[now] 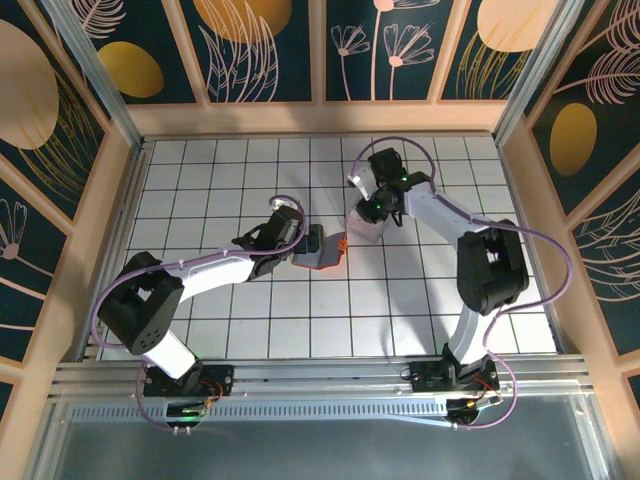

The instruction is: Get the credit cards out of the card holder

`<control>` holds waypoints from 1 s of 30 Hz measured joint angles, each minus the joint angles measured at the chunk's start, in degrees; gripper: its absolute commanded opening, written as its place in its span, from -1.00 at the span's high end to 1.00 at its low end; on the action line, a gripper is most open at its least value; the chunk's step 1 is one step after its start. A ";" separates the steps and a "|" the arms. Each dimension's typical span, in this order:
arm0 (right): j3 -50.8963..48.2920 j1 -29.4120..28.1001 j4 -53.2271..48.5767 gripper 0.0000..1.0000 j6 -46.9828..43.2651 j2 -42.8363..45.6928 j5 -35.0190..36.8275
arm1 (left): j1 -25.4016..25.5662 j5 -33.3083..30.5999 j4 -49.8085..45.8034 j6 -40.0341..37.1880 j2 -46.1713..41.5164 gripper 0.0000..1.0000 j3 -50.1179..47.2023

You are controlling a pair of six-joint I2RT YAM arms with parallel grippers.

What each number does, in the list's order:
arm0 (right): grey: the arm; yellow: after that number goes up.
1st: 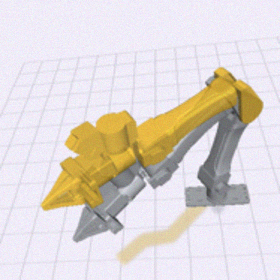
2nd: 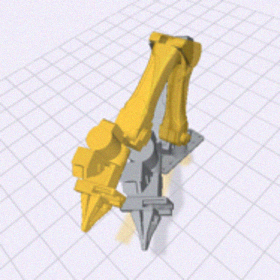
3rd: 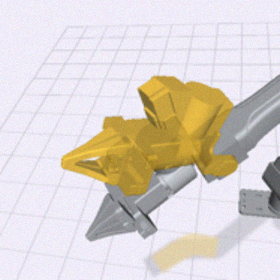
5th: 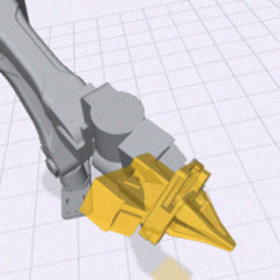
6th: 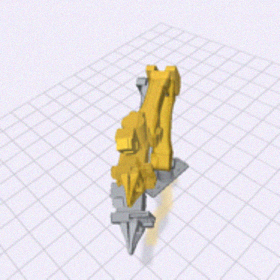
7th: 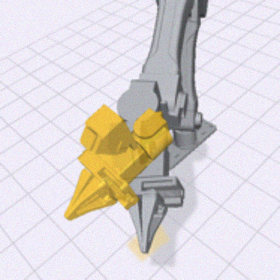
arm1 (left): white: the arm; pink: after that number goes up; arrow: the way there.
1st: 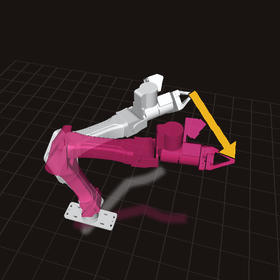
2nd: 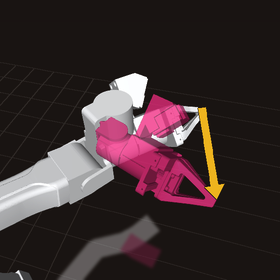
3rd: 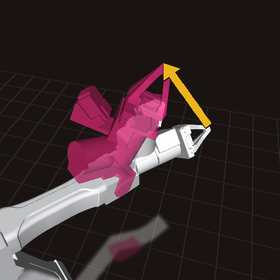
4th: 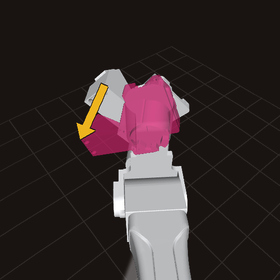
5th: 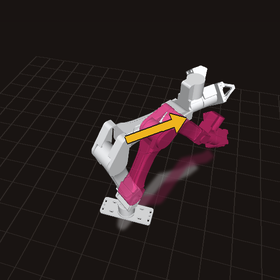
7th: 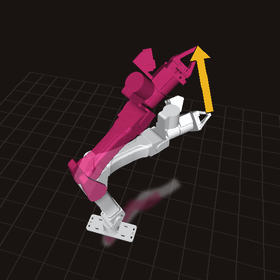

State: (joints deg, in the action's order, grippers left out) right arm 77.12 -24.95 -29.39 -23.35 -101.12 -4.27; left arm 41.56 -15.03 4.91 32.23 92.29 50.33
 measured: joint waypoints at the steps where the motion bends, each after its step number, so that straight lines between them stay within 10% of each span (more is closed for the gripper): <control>1: -0.46 0.00 0.44 0.50 0.79 1.42 0.17 | 0.00 -0.02 0.00 0.17 -0.04 -0.98 0.00; 13: -6.99 -9.27 3.89 0.19 25.46 14.84 12.76 | -2.60 -3.17 -0.04 6.82 -6.34 -0.98 -2.43; 20: -10.54 -21.22 3.52 -0.23 48.24 14.53 20.70 | -4.70 -4.76 -1.27 9.62 -8.07 -0.98 -3.58; 30: -15.80 -25.49 6.32 -0.27 63.19 6.47 22.21 | -4.92 -4.24 -1.75 11.39 -8.02 -0.98 -5.14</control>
State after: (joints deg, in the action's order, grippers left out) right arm 61.32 -50.43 -23.07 39.83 -94.65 17.93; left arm 36.64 -19.27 3.16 43.62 84.27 45.19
